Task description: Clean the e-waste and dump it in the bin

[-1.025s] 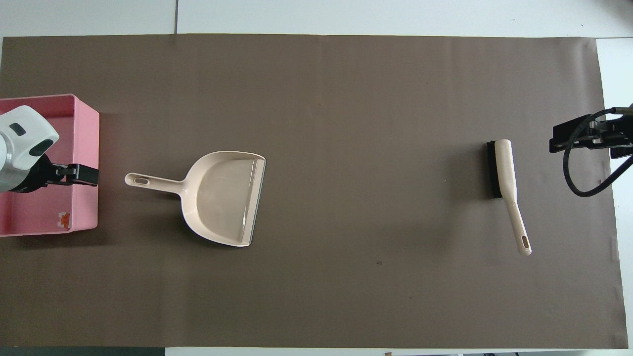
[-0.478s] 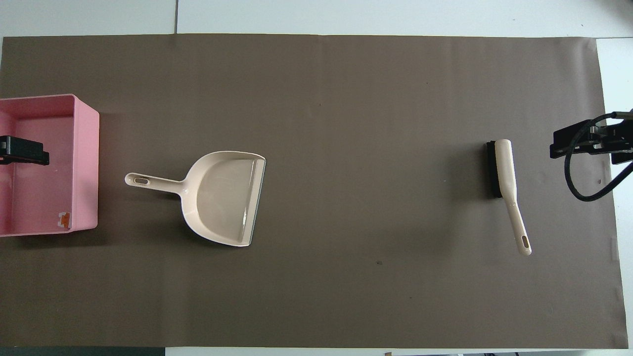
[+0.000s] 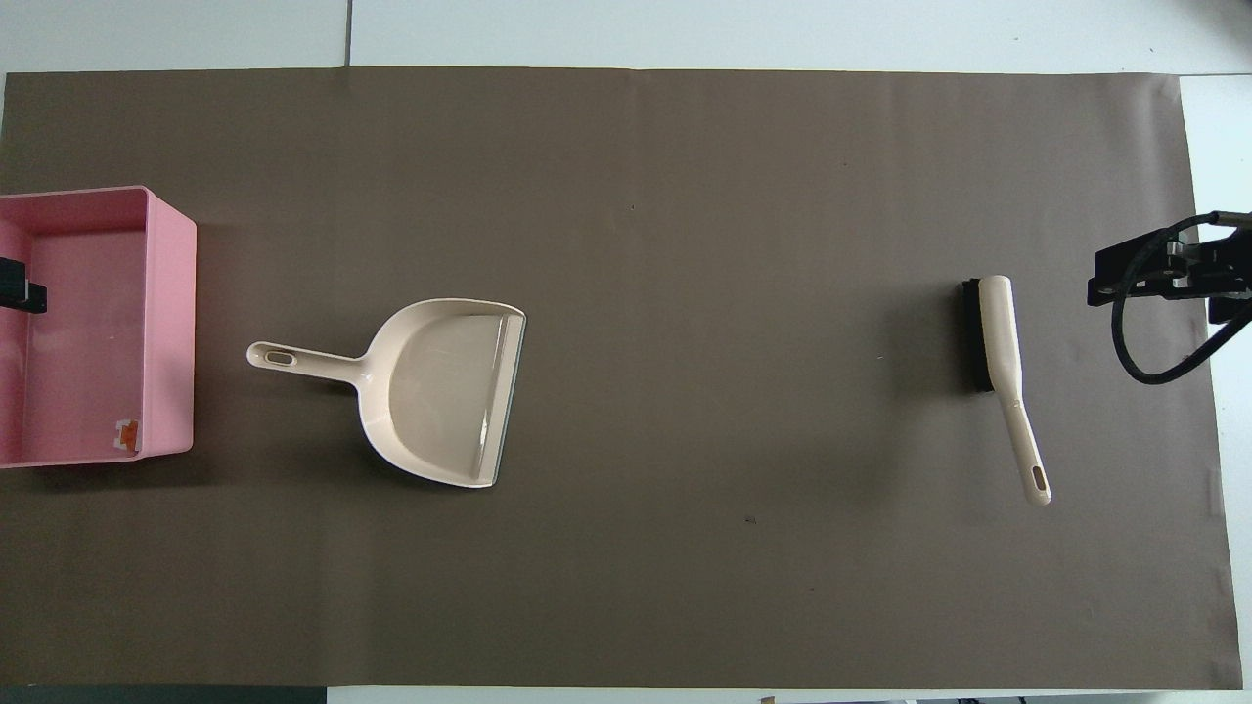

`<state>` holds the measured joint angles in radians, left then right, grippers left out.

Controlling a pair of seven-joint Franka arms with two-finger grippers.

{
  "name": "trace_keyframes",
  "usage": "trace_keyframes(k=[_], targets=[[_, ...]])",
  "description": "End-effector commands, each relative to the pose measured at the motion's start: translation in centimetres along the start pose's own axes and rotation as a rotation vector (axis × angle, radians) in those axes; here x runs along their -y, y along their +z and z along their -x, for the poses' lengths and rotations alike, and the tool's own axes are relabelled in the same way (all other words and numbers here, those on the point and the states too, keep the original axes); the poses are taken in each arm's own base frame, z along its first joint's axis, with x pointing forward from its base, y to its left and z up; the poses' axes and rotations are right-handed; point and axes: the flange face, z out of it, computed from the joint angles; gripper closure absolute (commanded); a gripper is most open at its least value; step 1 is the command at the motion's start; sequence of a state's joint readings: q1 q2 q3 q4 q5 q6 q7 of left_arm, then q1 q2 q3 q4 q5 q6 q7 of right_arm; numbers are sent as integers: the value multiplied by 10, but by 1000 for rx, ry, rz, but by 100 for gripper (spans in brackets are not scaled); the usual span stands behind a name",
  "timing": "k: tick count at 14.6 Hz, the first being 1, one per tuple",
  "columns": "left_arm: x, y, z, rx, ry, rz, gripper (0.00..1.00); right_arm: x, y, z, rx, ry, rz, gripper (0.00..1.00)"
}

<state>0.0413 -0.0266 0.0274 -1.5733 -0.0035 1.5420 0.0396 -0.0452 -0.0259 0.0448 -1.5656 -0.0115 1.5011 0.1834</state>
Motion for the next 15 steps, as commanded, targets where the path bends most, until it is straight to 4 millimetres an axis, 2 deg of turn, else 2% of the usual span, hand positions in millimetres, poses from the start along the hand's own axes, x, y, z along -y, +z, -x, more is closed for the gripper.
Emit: trace_keyframes(k=[1,2,4,12,15], targets=[[10,-2,-1,36,-23,44,2,-7,-1,2,4,28,2,0],[17,-3,0,28,-35,49,2,-5,-8,2,-5,25,0,0],[17,-1,2,29,-33,49,2,-7,-3,-5,-4,14,11,0],[13,11,8,35,12,45,2,-12,-1,-2,11,-7,7,0],[10,12,8,34,19,42,2,-7,-2,-1,8,-16,7,0]])
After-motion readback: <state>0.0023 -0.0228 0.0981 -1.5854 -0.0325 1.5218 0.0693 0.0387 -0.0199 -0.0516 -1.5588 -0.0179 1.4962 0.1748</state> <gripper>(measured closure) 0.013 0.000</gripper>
